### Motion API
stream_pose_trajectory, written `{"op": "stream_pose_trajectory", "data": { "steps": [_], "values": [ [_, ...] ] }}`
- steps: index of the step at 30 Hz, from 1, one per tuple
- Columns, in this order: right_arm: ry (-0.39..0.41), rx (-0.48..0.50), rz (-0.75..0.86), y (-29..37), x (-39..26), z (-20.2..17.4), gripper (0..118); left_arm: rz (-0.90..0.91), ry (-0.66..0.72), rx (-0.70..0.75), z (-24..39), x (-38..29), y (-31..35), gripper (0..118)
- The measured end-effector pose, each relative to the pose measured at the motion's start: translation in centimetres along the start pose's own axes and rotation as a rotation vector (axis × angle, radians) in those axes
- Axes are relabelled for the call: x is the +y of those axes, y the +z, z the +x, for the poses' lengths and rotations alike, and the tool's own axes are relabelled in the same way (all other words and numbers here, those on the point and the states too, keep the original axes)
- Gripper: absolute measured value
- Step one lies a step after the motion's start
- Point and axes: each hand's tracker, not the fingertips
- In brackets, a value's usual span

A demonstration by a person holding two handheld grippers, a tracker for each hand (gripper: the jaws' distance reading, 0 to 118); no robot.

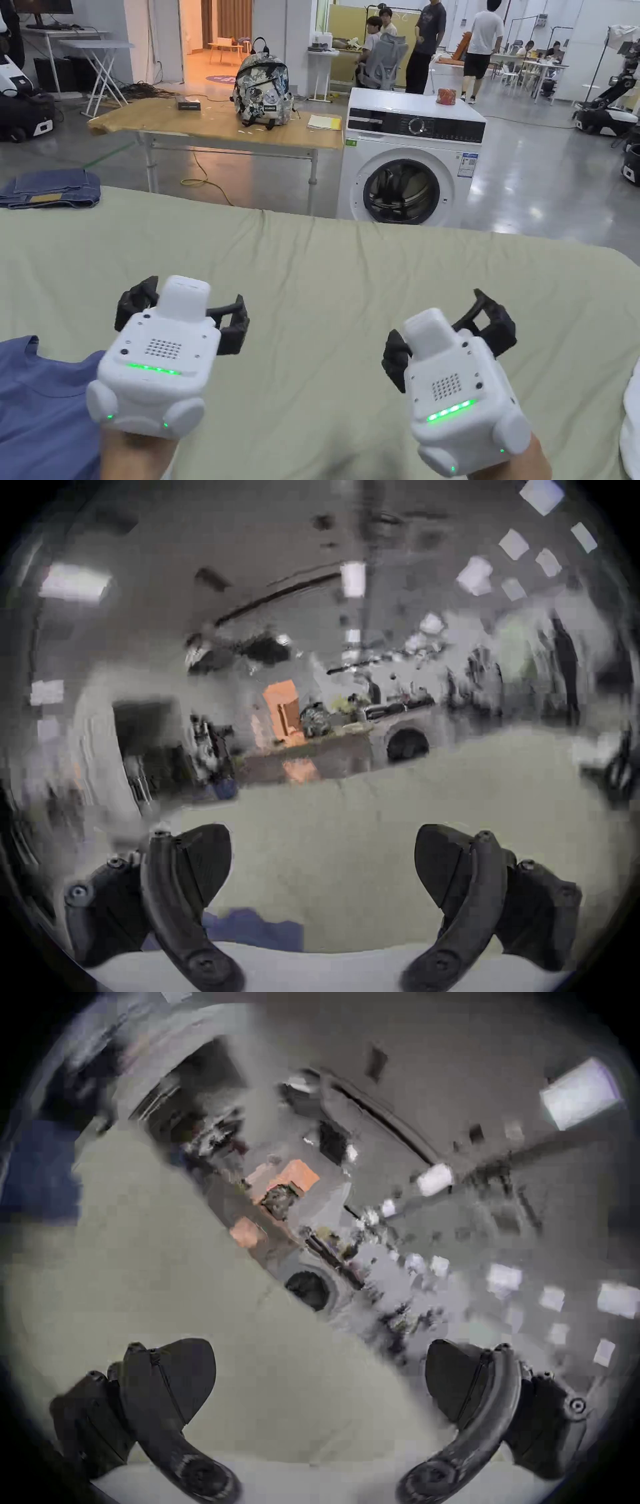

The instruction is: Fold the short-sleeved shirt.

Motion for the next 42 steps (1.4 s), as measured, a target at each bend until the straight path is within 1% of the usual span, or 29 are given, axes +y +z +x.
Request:
{"op": "stream_pose_trajectory", "data": {
  "steps": [1, 4, 5, 6, 7, 8, 9, 10, 12, 16, 17, 18, 19, 21, 22, 23, 24, 25, 26, 27, 29, 31, 33, 36, 38, 40, 42],
  "values": [
    [-0.144, 0.015, -0.027, -0.1, 0.0, 0.7, 118, 0.012, 0.095, -0.012, -0.7, -0.1, 0.1, 108],
    [-0.49, 0.028, -0.065, 0.7, 0.3, 2.3, 118, 0.057, 0.256, -0.036, -1.7, -0.6, 0.0, 108],
    [-0.538, 0.009, -0.075, 0.8, 0.1, 2.5, 118, 0.061, 0.259, -0.03, -1.7, -0.6, 0.0, 108],
    [-0.586, -0.01, -0.072, 1.0, -0.1, 2.8, 118, 0.056, 0.23, -0.022, -1.6, -0.5, -0.1, 108],
    [-0.596, -0.024, -0.076, -0.3, -1.1, 3.1, 118, 0.06, 0.206, -0.008, -1.4, -0.4, -0.2, 108],
    [-0.581, -0.03, -0.073, -0.2, -1.1, 3.1, 118, 0.061, 0.165, 0.012, -0.7, -0.6, 0.1, 108],
    [-0.563, -0.028, -0.06, 0.0, -1.2, 3.0, 118, 0.065, 0.135, 0.006, -0.5, -0.6, 0.0, 108],
    [-0.528, -0.036, -0.042, -0.1, -1.4, 2.7, 118, 0.068, 0.111, -0.006, -0.4, -0.7, -0.1, 108],
    [-0.481, -0.029, -0.026, -0.3, -1.6, 2.4, 118, 0.072, 0.088, 0.007, 0.4, -0.6, 0.4, 108],
    [-0.475, -0.02, -0.034, -0.5, -1.5, 2.0, 117, 0.06, 0.067, 0.015, 1.2, -0.7, 0.6, 106],
    [-0.487, -0.017, -0.035, -0.5, -1.5, 2.0, 112, 0.07, 0.066, 0.007, 1.2, -0.8, 0.7, 102],
    [-0.5, -0.022, -0.036, -0.6, -1.4, 2.1, 102, 0.077, 0.064, 0.002, 1.2, -0.8, 0.8, 94],
    [-0.508, -0.034, -0.036, -0.3, -1.4, 1.9, 81, 0.081, 0.057, 0.005, 1.4, -0.8, 0.9, 76],
    [-0.524, -0.042, -0.038, -0.5, -1.4, 2.1, 45, 0.085, 0.032, 0.021, 1.7, -0.7, 1.1, 40],
    [-0.528, -0.05, -0.044, -0.7, -1.4, 2.2, 22, 0.087, 0.016, 0.033, 1.9, -0.7, 1.1, 22],
    [-0.533, -0.058, -0.049, -0.4, -1.4, 2.1, 7, 0.084, 0.006, 0.043, 2.0, -0.6, 1.1, 14],
    [-0.542, -0.059, -0.05, -0.3, -1.5, 2.2, 0, 0.082, 0.001, 0.043, 2.2, -0.5, 1.5, 11],
    [-0.552, -0.063, -0.053, -0.3, -1.5, 2.3, 0, 0.088, -0.005, 0.027, 2.1, -0.5, 1.6, 7],
    [-0.558, -0.064, -0.057, -0.2, -1.6, 2.4, 0, 0.102, 0.007, -0.02, 1.8, -0.5, 1.7, 2],
    [-0.565, -0.063, -0.061, 0.0, -1.4, 2.4, 0, 0.097, 0.024, -0.058, 1.7, -0.4, 1.9, 0],
    [-0.569, -0.048, -0.06, 0.0, -1.5, 2.4, 0, 0.086, 0.006, -0.024, 2.2, -0.1, 2.1, 0],
    [-0.544, -0.066, -0.071, 0.2, -1.4, 2.0, 0, 0.068, 0.0, -0.022, 2.2, 0.0, 1.9, 0],
    [-0.546, -0.05, -0.074, 0.2, -1.4, 2.0, 0, 0.044, -0.001, -0.008, 2.2, 0.0, 1.6, 0],
    [-0.54, -0.042, -0.083, 0.2, -1.3, 1.8, 0, 0.011, 0.016, -0.035, 1.7, 0.0, 1.1, 0],
    [-0.536, -0.033, -0.081, 0.2, -1.2, 1.7, 0, 0.0, 0.012, -0.019, 1.6, 0.0, 1.2, 0],
    [-0.527, -0.027, -0.082, 0.3, -1.1, 1.6, 0, -0.025, 0.047, -0.037, 0.5, -0.1, 0.9, 0],
    [-0.525, -0.017, -0.084, 0.3, -1.0, 1.4, 0, -0.039, 0.054, -0.028, -0.4, -0.1, 0.9, 0]
  ]
}}
